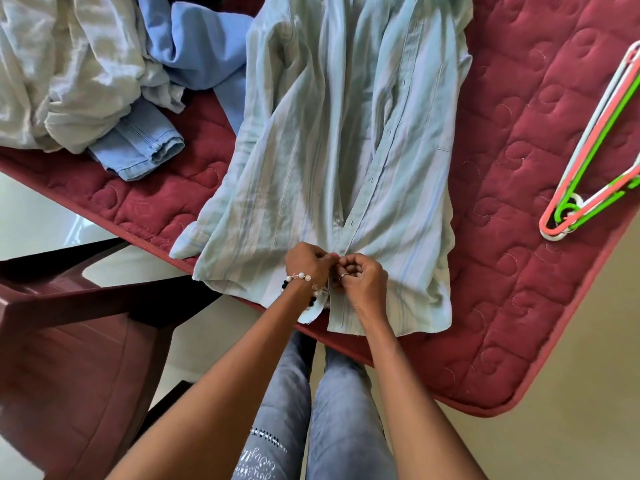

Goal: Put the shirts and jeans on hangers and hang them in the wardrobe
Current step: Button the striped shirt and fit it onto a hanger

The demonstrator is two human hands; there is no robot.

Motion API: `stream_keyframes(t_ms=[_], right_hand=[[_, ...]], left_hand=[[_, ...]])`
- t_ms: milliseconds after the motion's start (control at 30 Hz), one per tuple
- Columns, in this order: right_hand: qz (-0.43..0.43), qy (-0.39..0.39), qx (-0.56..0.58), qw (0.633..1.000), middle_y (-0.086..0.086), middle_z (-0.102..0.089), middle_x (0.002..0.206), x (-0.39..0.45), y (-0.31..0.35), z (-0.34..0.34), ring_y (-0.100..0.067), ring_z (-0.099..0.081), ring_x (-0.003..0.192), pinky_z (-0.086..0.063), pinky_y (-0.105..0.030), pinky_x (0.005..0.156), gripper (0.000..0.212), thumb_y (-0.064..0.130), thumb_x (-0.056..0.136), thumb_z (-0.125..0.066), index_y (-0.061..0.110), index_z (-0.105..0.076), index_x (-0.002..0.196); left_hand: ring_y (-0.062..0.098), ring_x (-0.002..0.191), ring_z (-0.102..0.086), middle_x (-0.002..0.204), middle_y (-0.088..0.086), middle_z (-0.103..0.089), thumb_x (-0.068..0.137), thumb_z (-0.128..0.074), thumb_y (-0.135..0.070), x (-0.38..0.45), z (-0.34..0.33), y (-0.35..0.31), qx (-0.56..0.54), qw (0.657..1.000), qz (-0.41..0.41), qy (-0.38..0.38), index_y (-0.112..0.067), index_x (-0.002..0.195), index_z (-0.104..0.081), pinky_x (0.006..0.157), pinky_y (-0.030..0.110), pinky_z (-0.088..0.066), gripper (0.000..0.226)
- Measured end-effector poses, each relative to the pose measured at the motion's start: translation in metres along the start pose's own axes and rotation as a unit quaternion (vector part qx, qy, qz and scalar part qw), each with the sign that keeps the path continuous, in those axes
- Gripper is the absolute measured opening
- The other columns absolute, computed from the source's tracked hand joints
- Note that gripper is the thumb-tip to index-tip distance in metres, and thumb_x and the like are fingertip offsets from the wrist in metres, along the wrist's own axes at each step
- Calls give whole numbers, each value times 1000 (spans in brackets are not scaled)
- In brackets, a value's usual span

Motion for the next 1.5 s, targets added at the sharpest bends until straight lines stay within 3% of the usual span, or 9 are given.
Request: stream_keyframes(t_ms=[200,400,500,600,700,833,1000,1333,1500], right_hand=[[9,21,-8,1000,-3,-65,69,-5,2,-4,-11,-58,61,-48,-31,59,5,9,87,-64,8,-65,82],[-103,198,-39,974,-5,-61,70,12,-9,-21,-26,-59,70,-53,-51,69,11,11,72,-49,19,-56,69],[-102,230,-144,957,-9,-64,81,20,2,-14,-29,-62,79,-53,-45,75,10,14,83,-52,17,-59,76],[-21,72,-169,983,-7,-69,90,37,32,13,-24,-65,84,-53,-31,77,6,11,87,-60,11,-66,89],[38,-83,-81,993,-6,-66,77,45,58,29,-23,-63,73,-48,-30,69,8,14,86,-69,7,-65,87],[33,-99,-283,953,-16,-67,100,56,53,7,-35,-61,95,-45,-38,73,25,28,90,-60,5,-63,99],[21,-124,-380,916,-19,-62,110,56,46,-1,-35,-60,100,-46,-41,76,21,9,97,-42,0,-57,108],[46,-121,-72,989,-9,-66,74,54,36,4,-27,-61,70,-52,-41,65,20,4,71,-67,8,-71,91],[38,-100,-2,994,-7,-66,75,51,32,6,-16,-58,66,-54,-34,67,28,-3,73,-67,8,-73,98]], left_hand=[[28,90,-64,97,14,-69,90,-62,-16,6,-16,5,57,995,82,-1,-3,98,-70,69,30,-49,18],[32,94,-62,102,16,-67,94,-49,-14,3,-18,-14,218,969,-88,75,-8,106,-64,70,33,-44,20],[32,85,-60,95,9,-63,96,-49,-28,-1,-2,-24,207,971,-121,-8,-10,106,-54,65,38,-45,21],[30,81,-60,92,11,-65,94,-54,-16,3,22,-49,110,968,-189,-121,-8,98,-59,64,37,-44,10],[30,82,-64,89,11,-70,86,-59,-8,21,27,-72,69,959,-243,-127,-10,92,-72,70,36,-48,14],[30,90,-63,95,11,-71,86,-57,-11,50,10,-68,154,964,-204,-74,-14,95,-75,78,37,-50,21],[29,88,-61,94,11,-69,86,-61,-20,58,5,-62,181,962,-185,-87,-13,91,-75,76,36,-51,17],[34,71,-60,69,13,-56,82,-60,-19,73,1,-52,145,984,-101,18,-13,55,-46,55,30,-38,31],[22,56,-46,52,4,-47,85,-57,-17,72,-2,-53,105,986,-114,66,-14,50,-42,48,27,-32,38]])
Point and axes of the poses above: each hand's wrist, its own x-axis towards the middle knuckle, its own z-axis out of the back of the hand, y = z × x, the point moved 9 cm from there along x, towards the middle knuckle
